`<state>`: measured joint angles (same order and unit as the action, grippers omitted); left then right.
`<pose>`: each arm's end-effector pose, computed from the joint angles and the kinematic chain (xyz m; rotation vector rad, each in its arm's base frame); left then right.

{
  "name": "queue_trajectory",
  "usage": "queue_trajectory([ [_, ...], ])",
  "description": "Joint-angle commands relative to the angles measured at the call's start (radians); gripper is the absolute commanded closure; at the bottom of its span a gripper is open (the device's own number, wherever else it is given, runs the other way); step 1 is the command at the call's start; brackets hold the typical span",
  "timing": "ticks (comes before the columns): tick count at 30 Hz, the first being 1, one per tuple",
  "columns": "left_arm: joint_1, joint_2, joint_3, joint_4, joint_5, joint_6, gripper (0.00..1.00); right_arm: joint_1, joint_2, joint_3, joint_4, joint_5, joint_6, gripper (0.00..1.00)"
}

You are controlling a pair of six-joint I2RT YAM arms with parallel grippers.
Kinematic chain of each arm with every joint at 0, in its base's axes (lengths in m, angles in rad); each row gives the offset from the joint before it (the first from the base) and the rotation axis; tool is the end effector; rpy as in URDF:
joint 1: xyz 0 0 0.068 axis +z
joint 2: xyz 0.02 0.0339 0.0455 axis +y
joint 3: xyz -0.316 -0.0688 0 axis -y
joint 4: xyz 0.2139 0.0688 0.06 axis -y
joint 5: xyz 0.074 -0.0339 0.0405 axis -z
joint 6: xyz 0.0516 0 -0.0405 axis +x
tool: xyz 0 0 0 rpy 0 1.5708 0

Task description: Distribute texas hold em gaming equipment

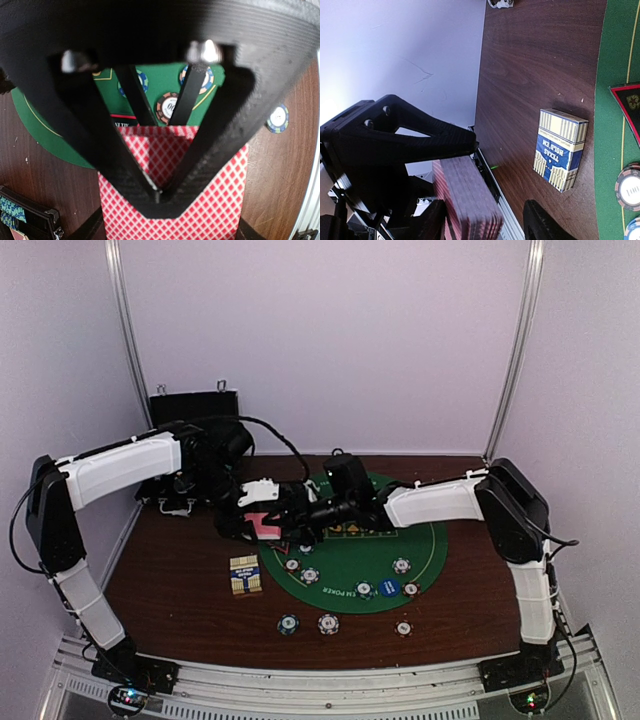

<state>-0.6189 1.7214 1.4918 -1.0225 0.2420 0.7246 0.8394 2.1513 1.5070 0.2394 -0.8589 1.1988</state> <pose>0.2602 -0.2005 0.3178 1.7820 2.1535 -0.3156 0.3045 0.3977 0.2548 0.2764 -2.4231 -1.8715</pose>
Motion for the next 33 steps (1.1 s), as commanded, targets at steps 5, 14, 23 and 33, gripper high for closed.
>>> queue_trajectory([
  [5, 0.010, -0.064, -0.010, 0.038, -0.002, -0.023, 0.93, -0.016, -0.061, -0.024, -0.107, 0.012, -0.060, 0.49],
  [14, 0.014, -0.069, -0.027, 0.048, 0.002, -0.032, 0.96, -0.016, -0.083, -0.027, -0.058, 0.010, -0.026, 0.51],
  [23, 0.023, -0.080, -0.062, 0.068, -0.017, -0.042, 0.98, -0.016, -0.111, -0.024, -0.098, 0.003, -0.040, 0.70],
  [33, 0.031, -0.075, -0.073, 0.072, -0.030, -0.043, 0.98, -0.017, -0.130, -0.031, -0.094, -0.005, -0.028, 0.91],
])
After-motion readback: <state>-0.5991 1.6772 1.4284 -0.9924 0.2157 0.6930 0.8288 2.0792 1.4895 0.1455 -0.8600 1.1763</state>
